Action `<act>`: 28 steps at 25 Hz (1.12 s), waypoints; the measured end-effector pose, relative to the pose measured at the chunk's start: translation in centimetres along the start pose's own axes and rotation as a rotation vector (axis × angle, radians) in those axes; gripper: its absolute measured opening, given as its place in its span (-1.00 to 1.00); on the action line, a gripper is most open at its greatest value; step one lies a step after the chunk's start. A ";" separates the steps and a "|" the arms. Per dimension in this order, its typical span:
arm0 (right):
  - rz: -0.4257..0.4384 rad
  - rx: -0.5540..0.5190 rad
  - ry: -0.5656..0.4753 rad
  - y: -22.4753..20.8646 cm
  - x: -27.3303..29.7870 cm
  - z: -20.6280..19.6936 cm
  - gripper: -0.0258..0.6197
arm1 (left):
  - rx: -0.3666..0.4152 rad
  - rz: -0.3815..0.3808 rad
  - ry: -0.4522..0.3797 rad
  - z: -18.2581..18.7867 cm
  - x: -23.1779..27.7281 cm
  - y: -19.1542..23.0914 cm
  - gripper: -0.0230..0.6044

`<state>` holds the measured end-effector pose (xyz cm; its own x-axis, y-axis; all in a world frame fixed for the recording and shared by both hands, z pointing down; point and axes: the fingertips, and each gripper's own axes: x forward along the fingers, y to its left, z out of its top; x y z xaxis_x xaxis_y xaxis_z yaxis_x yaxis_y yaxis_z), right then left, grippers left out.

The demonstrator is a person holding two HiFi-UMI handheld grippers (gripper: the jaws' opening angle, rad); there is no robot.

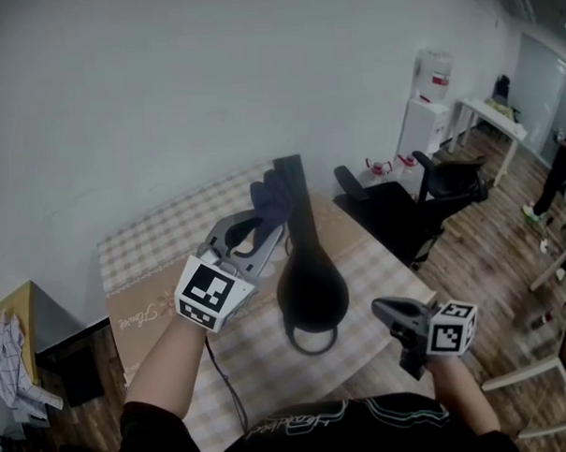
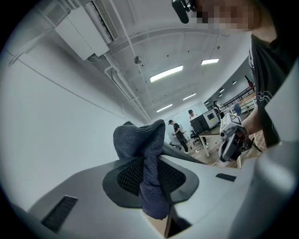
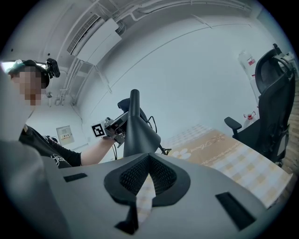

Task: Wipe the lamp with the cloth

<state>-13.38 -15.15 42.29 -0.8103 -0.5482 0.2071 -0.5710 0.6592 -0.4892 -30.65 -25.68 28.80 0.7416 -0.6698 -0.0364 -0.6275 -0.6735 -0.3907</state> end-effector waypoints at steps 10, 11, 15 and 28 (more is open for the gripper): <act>-0.005 0.011 -0.002 -0.4 0.4 -1.4 -0.89 | -0.063 -0.106 -0.012 -2.0 -1.0 -3.1 -0.70; -0.005 0.012 -0.004 -0.4 0.5 -1.3 -0.89 | -0.069 -0.111 -0.009 -2.3 -1.1 -3.2 -0.70; -0.006 0.019 0.001 -0.5 0.7 -1.5 -0.89 | -0.090 -0.133 -0.004 -3.3 -1.4 -3.7 -0.70; 0.045 0.023 -0.005 0.6 0.8 -1.7 -0.89 | -0.188 -0.122 0.054 -6.7 -4.6 -6.8 -0.70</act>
<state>-14.58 -14.35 43.62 -0.8345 -0.5207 0.1803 -0.5307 0.6714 -0.5172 -31.44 -20.14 37.79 0.8043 -0.5919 0.0518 -0.5706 -0.7938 -0.2103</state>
